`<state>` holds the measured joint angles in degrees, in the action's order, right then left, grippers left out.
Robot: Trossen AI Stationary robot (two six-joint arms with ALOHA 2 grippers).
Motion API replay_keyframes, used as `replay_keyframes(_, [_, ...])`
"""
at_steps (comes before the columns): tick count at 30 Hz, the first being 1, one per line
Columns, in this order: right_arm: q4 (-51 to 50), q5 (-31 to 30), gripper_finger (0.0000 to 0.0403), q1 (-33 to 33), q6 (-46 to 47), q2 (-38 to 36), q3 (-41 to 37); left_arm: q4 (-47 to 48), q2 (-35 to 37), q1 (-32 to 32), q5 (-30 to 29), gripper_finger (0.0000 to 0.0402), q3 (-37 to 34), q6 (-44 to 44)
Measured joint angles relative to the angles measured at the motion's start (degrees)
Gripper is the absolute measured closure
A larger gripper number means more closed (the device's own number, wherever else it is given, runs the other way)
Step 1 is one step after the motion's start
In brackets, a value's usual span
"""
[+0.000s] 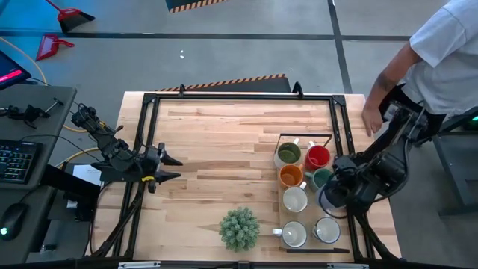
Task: Place coffee mugs
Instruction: Put the light blue mug on the shelf
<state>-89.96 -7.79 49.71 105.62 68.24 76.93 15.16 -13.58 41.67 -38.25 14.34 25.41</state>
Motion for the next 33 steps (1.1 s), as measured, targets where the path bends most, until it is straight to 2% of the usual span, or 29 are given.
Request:
replay_keyframes(22, [-0.01, -0.59, 0.0403, -0.92, 1.01, 11.41, -0.03, 0.0, 0.0, 0.0, -1.21, 0.0204, -0.01, -0.04])
replay_keyframes(33, [1.02, 0.29, 0.0403, -5.08, -5.55, 14.87, -0.02, 0.0, 0.0, -0.02, -1.21, 0.0204, -0.01, -0.04])
